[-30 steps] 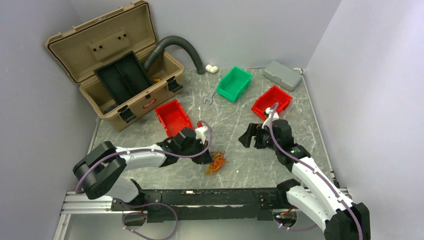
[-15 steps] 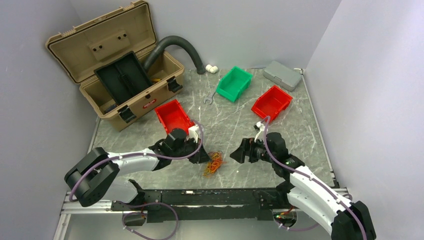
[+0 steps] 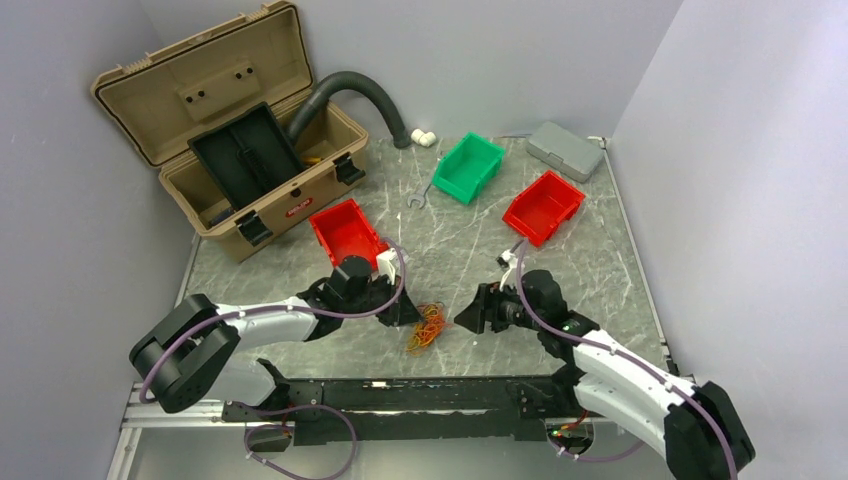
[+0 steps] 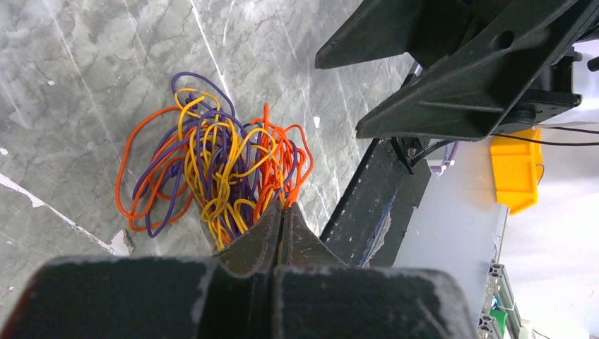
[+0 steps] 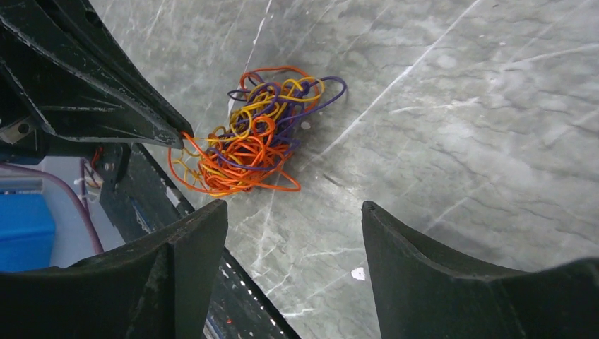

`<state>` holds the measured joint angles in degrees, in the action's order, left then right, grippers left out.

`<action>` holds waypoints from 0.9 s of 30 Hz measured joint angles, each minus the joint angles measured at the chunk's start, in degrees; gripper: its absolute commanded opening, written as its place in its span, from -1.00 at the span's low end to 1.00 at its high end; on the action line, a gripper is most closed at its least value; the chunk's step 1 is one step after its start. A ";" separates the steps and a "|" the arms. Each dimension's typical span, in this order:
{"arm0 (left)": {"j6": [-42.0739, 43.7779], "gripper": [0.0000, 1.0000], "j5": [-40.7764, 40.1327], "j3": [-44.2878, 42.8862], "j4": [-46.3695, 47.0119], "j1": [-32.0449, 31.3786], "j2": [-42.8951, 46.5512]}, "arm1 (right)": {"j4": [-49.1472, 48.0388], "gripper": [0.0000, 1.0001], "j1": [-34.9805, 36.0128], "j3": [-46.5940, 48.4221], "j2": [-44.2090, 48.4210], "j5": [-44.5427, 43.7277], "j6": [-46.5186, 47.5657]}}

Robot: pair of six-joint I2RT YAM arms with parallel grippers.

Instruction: Untangle the cables

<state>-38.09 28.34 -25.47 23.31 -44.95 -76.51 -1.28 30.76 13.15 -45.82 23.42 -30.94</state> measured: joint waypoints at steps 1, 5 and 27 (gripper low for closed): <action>-0.07 -1.00 0.09 0.00 0.02 0.02 -0.13 | -1.11 0.39 0.70 -0.07 -1.22 0.04 -0.17; -0.09 -1.00 0.31 0.00 -0.02 0.04 -0.24 | -6.58 0.30 4.33 -0.04 -8.00 0.07 -0.17; 1.05 -0.66 -4.20 -0.04 -5.95 0.63 1.16 | -22.14 -1.00 14.01 3.06 -24.81 -7.34 -3.45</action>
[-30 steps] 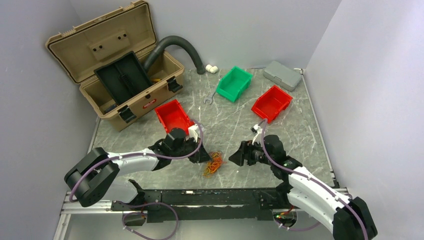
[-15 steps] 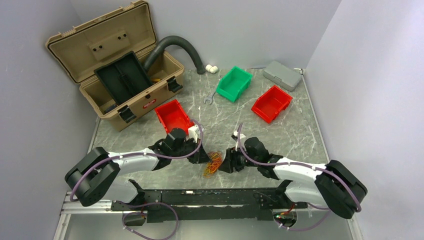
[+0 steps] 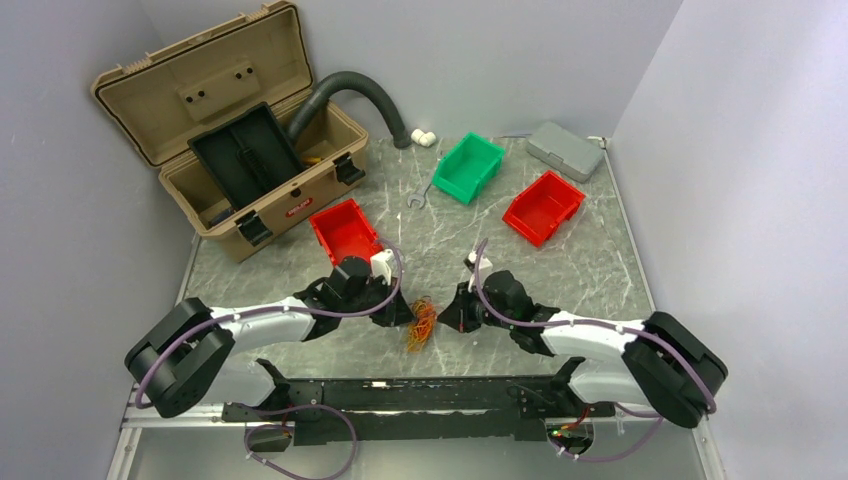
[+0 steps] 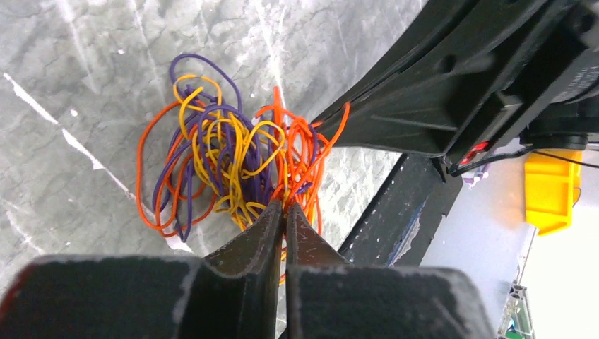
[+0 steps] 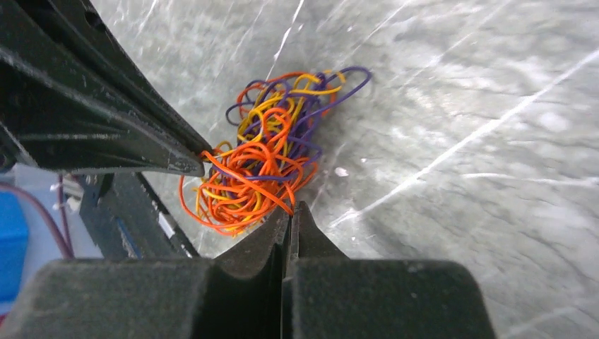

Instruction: Untangle the cables

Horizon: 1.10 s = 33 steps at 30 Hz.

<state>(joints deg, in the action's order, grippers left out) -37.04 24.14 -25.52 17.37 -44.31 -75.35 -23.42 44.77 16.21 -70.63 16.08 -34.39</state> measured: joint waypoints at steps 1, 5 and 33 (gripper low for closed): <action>0.20 -0.54 -0.26 0.00 -0.42 0.04 0.15 | 0.92 -1.00 0.00 0.04 0.94 -1.38 -0.28; 1.14 -0.04 -1.55 0.00 -1.77 0.04 1.11 | 7.06 -1.00 0.07 0.61 7.96 -8.92 -0.74; 4.90 0.48 -12.50 -10.14 -14.16 -1.53 -4.04 | 23.32 0.42 0.00 3.32 14.29 -19.69 -4.61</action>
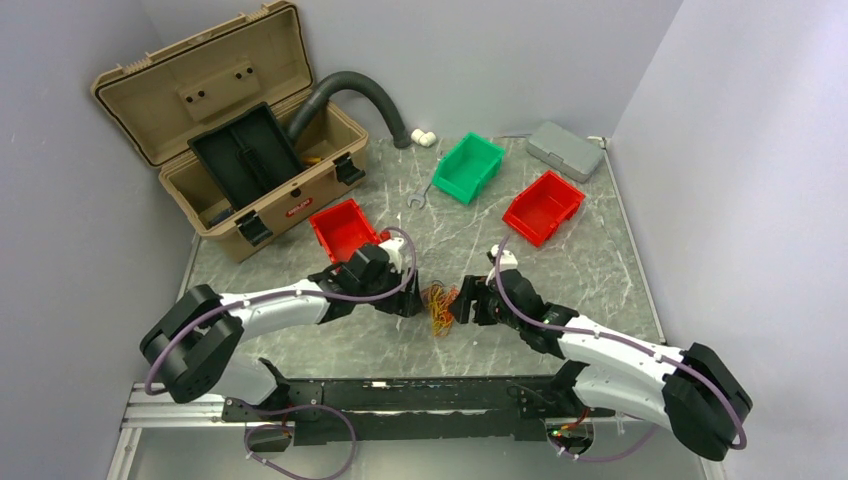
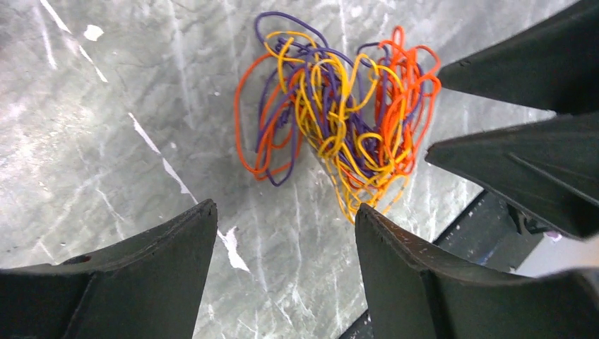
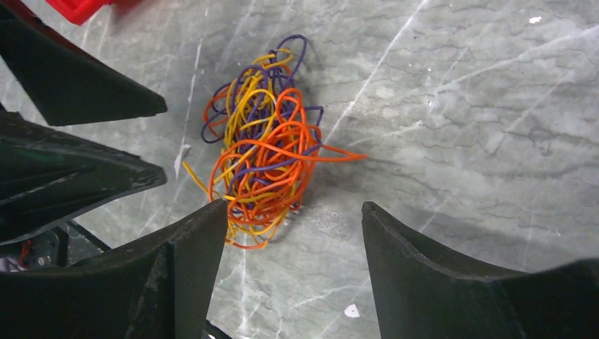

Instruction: Untangle the cables

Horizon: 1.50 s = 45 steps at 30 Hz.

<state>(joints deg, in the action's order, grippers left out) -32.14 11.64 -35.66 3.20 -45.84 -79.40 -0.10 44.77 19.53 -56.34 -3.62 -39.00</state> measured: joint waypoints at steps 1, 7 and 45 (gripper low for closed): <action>0.00 0.47 -0.76 -0.50 -0.66 0.00 -0.42 | -0.66 0.41 0.00 0.00 -0.26 0.31 -0.26; 0.17 0.35 -2.60 -5.49 -2.21 0.00 -6.97 | -4.52 0.14 0.00 0.39 -5.68 1.73 -1.92; -0.50 -0.99 -4.28 3.28 -7.61 8.63 15.56 | 18.86 0.17 -17.11 6.34 8.46 -6.54 -5.73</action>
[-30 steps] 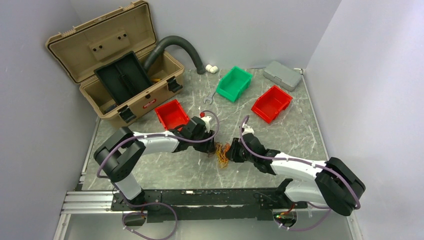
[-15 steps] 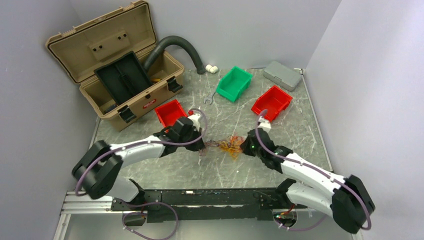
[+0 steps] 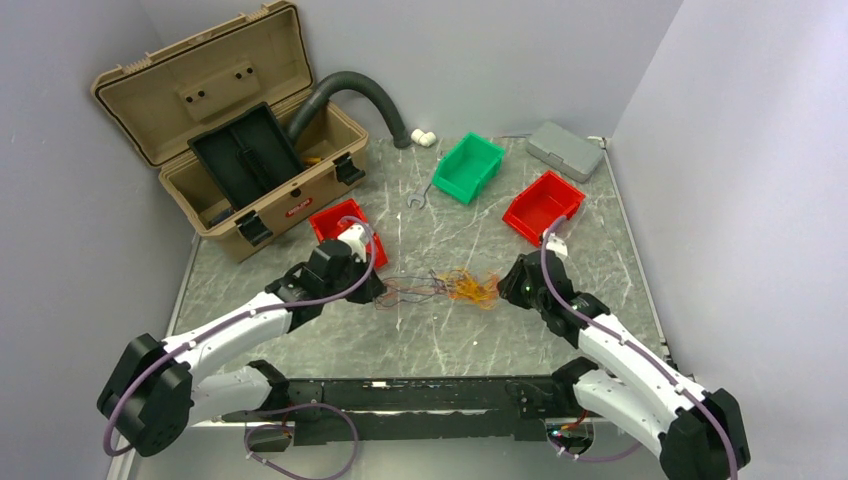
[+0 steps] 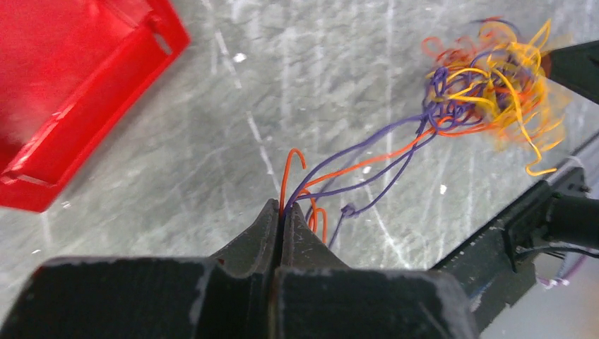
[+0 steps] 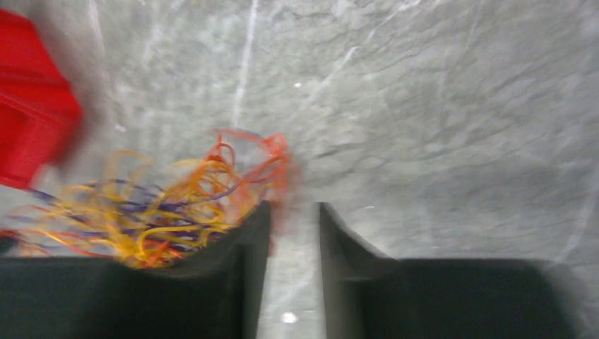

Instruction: Untangle the cables

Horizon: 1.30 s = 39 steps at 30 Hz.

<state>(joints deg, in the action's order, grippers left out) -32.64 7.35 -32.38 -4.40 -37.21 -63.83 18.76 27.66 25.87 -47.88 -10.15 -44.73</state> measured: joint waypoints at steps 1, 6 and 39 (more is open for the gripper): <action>0.48 -0.84 -0.39 0.00 -0.74 0.13 0.28 | 0.04 0.41 -0.26 0.02 -0.57 0.59 1.25; 4.52 0.32 -0.68 -0.79 -4.98 0.57 -0.87 | -0.44 0.55 -1.97 0.02 -2.54 7.08 7.96; 1.57 0.23 -0.02 -8.81 -4.74 -7.15 -15.39 | -13.90 0.45 5.99 19.91 -31.65 22.03 23.85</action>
<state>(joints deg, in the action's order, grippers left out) -31.07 7.33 -41.19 -9.15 -44.36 -79.22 4.86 33.65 45.78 -79.53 11.88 -20.88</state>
